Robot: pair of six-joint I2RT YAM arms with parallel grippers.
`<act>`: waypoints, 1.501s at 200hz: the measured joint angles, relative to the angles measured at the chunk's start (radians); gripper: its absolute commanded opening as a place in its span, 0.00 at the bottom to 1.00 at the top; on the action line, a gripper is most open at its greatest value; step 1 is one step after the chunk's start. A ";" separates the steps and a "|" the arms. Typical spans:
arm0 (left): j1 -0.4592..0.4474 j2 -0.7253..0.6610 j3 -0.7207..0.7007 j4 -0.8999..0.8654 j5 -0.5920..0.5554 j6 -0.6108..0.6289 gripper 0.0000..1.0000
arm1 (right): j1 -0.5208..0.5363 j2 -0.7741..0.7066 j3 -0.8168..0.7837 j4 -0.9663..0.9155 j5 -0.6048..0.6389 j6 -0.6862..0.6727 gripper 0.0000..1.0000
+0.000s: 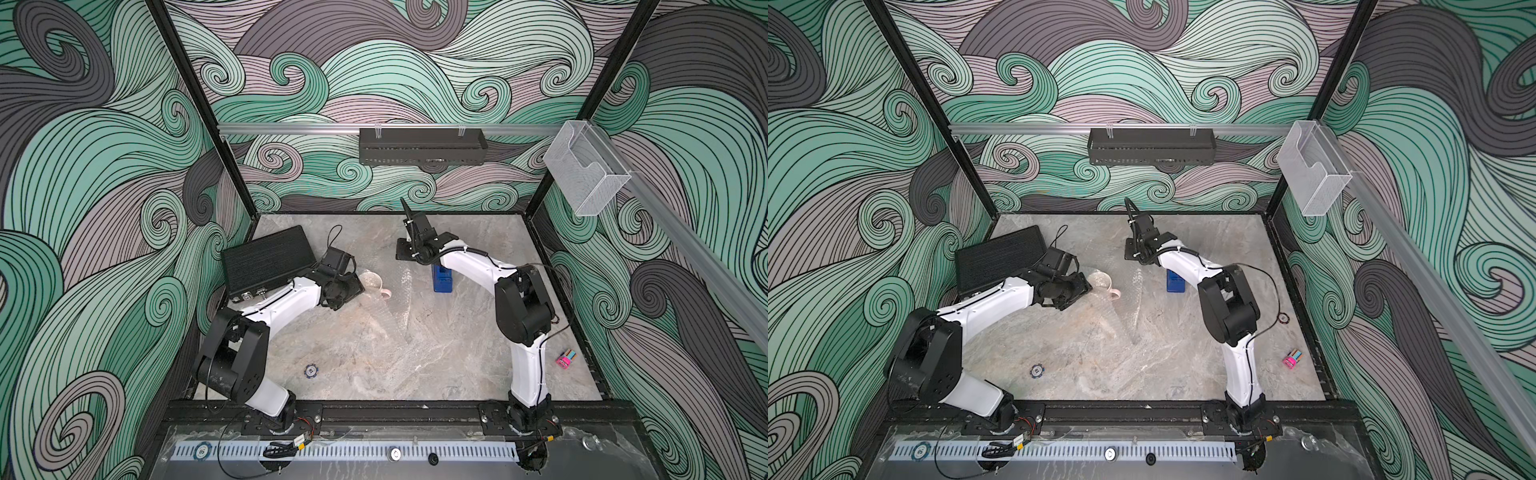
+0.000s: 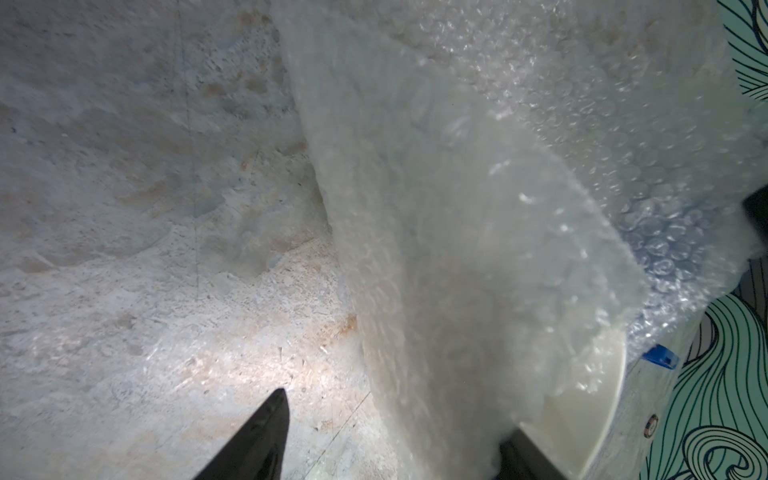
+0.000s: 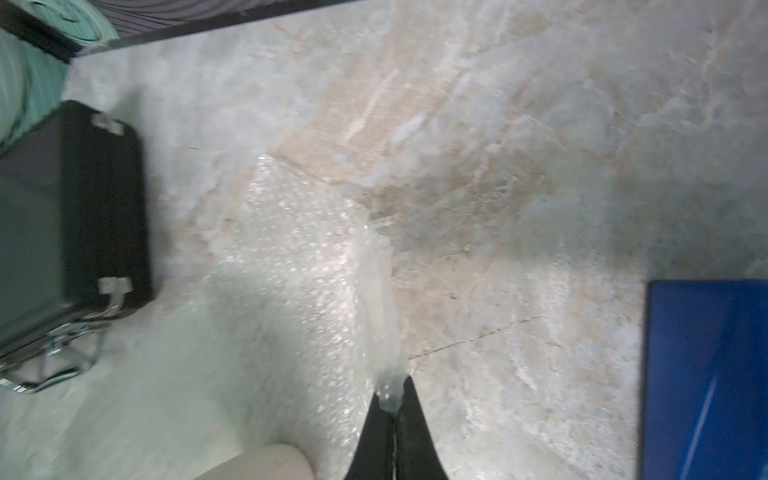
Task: Wrap mugs in bubble wrap
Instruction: Wrap the mug in bubble wrap.
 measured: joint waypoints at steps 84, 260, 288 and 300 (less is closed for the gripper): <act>0.000 0.006 0.014 0.000 0.000 0.000 0.70 | 0.102 -0.190 -0.254 0.234 -0.142 0.028 0.00; 0.000 -0.021 0.011 0.019 -0.014 -0.019 0.70 | 0.214 -0.140 -0.316 0.309 -0.271 0.072 0.00; 0.000 -0.096 0.002 0.014 -0.046 -0.033 0.70 | 0.216 -0.111 -0.316 0.310 -0.275 0.072 0.00; 0.000 -0.142 0.002 0.012 -0.064 -0.039 0.70 | 0.219 -0.106 -0.314 0.310 -0.277 0.071 0.00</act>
